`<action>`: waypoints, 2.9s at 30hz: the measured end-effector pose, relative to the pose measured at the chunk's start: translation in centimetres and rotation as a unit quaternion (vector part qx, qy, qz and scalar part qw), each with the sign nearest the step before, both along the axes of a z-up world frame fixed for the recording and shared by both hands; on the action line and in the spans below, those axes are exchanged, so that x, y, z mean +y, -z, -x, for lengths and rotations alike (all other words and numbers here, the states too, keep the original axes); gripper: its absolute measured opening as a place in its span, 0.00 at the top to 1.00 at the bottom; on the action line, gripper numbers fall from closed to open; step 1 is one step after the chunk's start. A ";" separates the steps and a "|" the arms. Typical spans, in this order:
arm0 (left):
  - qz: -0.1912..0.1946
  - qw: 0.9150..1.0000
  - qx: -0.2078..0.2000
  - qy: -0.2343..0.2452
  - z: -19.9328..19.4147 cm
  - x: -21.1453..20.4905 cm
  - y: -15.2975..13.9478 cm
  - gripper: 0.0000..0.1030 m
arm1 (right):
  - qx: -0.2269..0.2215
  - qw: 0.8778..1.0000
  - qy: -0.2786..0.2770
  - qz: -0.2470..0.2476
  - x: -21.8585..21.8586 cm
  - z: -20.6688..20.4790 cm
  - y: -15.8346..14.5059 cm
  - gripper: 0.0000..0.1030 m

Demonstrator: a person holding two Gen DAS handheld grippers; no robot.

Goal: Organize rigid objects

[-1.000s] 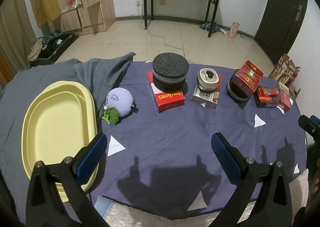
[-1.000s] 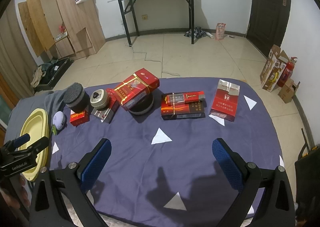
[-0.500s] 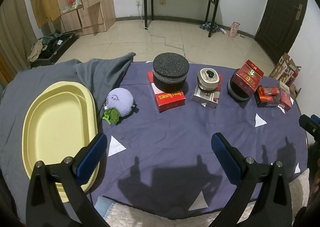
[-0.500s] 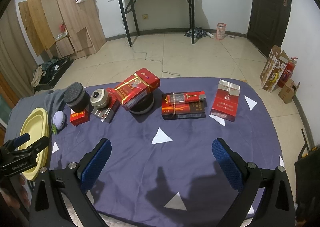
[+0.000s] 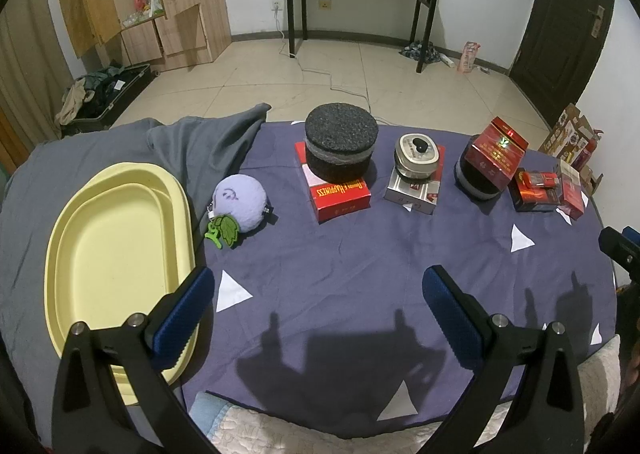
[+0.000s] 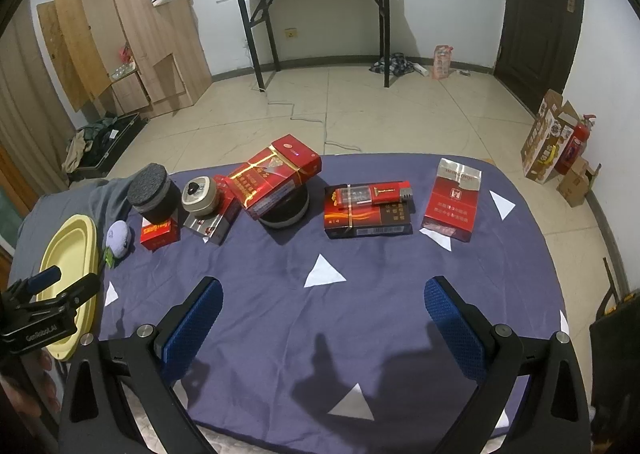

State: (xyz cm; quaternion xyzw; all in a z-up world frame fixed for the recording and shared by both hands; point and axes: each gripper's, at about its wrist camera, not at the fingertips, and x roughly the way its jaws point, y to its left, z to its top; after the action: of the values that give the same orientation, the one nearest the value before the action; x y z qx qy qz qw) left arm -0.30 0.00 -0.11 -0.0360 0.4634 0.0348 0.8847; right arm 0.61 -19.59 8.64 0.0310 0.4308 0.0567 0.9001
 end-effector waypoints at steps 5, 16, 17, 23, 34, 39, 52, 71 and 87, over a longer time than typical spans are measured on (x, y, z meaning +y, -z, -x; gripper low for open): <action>0.000 1.000 0.002 0.000 0.0 -0.1 0.0 0.00 | 0.003 1.000 -0.003 0.000 0.2 0.0 0.2 0.00; 0.000 1.000 0.002 -0.001 0.0 -0.1 0.0 0.00 | 0.003 1.000 -0.003 -0.001 0.3 -0.2 0.1 0.00; 0.000 1.000 0.001 0.000 0.0 -0.1 0.0 0.00 | 0.003 1.000 -0.004 -0.001 0.4 -0.1 0.1 0.00; -0.001 1.000 0.003 -0.002 0.0 -0.1 0.0 0.00 | 0.004 1.000 -0.006 0.000 0.2 -0.1 0.1 0.00; -0.008 1.000 0.010 0.001 0.3 0.0 0.6 0.00 | 0.006 1.000 -0.006 -0.001 0.3 -0.2 0.2 0.00; -0.010 1.000 0.005 0.003 0.2 0.1 0.6 0.00 | 0.006 1.000 -0.007 -0.001 0.5 -0.2 0.3 0.00; -0.013 1.000 0.010 0.007 0.0 -0.1 0.5 0.00 | 0.009 1.000 -0.009 0.001 0.6 -0.2 0.5 0.00; -0.010 1.000 0.015 0.009 -0.1 -0.4 0.5 0.00 | 0.015 1.000 -0.013 0.005 1.0 -0.4 0.9 0.00; -0.010 1.000 0.015 0.009 -0.1 -0.4 0.5 0.00 | 0.015 1.000 -0.014 0.006 1.0 -0.5 1.0 0.00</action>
State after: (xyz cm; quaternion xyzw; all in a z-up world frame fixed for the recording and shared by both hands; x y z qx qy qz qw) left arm -0.17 -0.38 -0.63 -0.0228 0.4765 0.0317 0.8783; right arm 1.08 -18.62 7.62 0.0201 0.4447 0.0664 0.8930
